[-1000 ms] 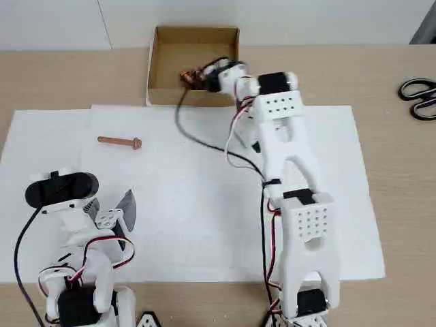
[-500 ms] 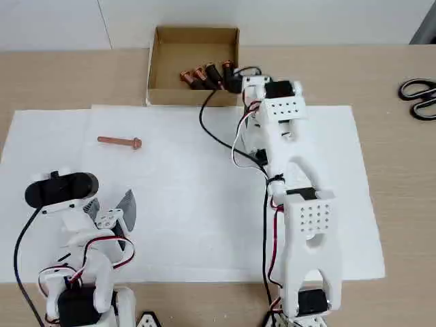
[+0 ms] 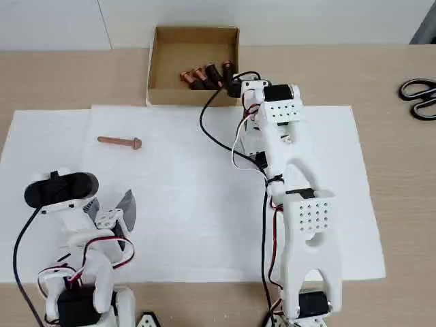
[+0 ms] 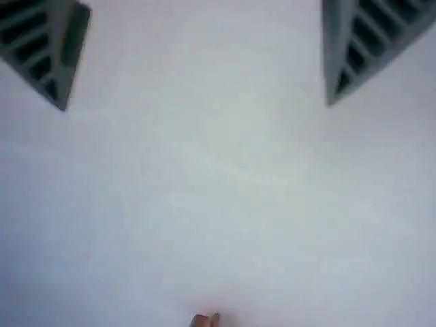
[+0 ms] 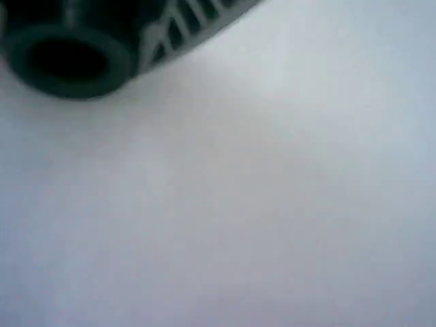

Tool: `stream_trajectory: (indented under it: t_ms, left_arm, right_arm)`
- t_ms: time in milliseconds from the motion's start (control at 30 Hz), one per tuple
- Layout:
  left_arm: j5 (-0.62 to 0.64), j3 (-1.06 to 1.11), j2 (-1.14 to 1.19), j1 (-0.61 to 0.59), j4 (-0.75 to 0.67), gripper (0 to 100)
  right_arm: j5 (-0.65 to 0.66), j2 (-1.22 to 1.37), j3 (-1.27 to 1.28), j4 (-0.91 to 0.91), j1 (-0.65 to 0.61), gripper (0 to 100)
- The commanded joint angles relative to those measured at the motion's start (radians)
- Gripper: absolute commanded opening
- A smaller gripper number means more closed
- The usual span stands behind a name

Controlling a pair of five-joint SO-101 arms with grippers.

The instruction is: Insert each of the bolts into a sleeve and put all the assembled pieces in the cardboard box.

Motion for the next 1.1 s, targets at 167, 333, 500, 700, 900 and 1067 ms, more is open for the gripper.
stream_trajectory:
  t_ms: [167,333,500,700,900,1067]
  left_arm:
    - [-0.008,-0.004,0.000,-0.008,-0.026,23]
    - [-0.008,-0.004,0.000,-0.008,-0.026,23]
    - [-0.008,-0.004,0.000,-0.008,-0.026,23]
    - [-0.008,-0.047,0.005,-0.008,-0.018,23]
    - [-0.052,-0.134,0.008,-0.006,-0.005,23]
    - [-0.157,-0.156,0.049,-0.006,-0.038,23]
  right_arm:
    - [0.003,-0.079,0.011,0.027,0.008,12.8]
    - [0.003,-0.036,0.015,0.016,0.008,10.5]
    - [0.009,0.031,0.011,-0.005,0.008,0.6]
    - [0.037,-0.044,0.011,0.010,0.008,0.3]
    - [0.038,-0.229,0.015,0.054,0.012,0.3]
    - [0.038,-0.292,0.015,0.062,0.028,0.3]
